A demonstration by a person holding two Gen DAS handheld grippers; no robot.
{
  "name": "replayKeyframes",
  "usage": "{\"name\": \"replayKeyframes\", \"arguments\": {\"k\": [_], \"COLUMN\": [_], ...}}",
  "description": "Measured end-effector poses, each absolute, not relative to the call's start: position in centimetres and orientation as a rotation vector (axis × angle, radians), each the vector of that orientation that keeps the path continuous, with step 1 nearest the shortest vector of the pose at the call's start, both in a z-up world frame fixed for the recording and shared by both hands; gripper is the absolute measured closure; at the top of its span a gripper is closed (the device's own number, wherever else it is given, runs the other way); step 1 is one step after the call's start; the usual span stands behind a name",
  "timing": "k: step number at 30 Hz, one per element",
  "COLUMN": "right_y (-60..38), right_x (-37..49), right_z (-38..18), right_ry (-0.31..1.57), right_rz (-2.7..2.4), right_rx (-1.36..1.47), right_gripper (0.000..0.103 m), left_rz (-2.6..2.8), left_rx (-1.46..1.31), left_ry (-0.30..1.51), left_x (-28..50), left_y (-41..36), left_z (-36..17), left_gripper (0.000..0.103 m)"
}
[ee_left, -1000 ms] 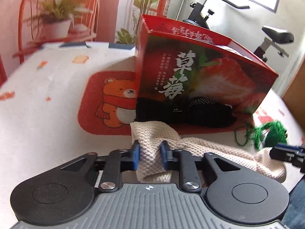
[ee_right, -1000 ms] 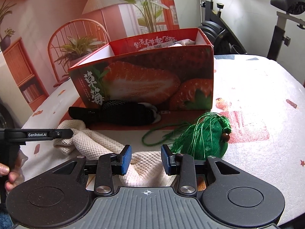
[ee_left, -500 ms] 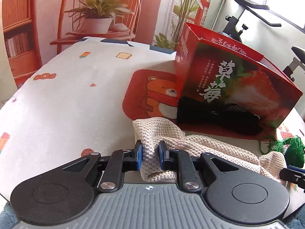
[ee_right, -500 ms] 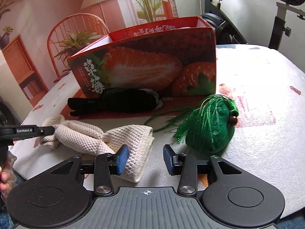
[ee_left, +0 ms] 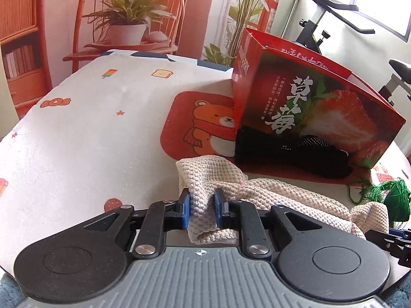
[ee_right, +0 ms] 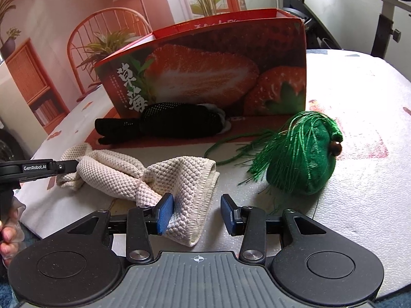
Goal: Organize soft objects
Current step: 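Move both tools to the cream knitted cloth and grip it, then lift the cream cloth with both tools and lower it into the box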
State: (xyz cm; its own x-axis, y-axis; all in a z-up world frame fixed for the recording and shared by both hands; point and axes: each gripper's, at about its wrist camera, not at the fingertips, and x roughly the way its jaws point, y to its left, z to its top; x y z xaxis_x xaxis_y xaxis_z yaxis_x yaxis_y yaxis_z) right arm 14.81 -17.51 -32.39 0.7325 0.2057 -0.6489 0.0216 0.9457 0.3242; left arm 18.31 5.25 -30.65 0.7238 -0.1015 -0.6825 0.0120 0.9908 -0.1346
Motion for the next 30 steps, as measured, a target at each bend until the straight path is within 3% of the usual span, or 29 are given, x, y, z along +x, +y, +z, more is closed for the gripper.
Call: {"name": "replayKeyframes", "arguments": {"k": [17, 24, 30], "right_y": [-17.43, -17.32, -17.55], "right_x": [14.66, 14.45, 14.04], "right_z": [-32.48, -32.15, -31.6], "right_ry": [0.737, 0.726, 0.691], "right_rz": [0.113, 0.13, 0.125], "right_rx": [0.326, 0.329, 0.334], "right_gripper": [0.068, 0.087, 0.089], "left_rz": [-0.108, -0.108, -0.112], "left_rx": [-0.093, -0.076, -0.065], "left_ry": [0.767, 0.756, 0.743], "left_x": [18.22, 18.24, 17.93], "left_y": [4.58, 4.68, 4.48], "left_z": [-30.78, -30.69, -30.41], "left_gripper": [0.084, 0.084, 0.087]}}
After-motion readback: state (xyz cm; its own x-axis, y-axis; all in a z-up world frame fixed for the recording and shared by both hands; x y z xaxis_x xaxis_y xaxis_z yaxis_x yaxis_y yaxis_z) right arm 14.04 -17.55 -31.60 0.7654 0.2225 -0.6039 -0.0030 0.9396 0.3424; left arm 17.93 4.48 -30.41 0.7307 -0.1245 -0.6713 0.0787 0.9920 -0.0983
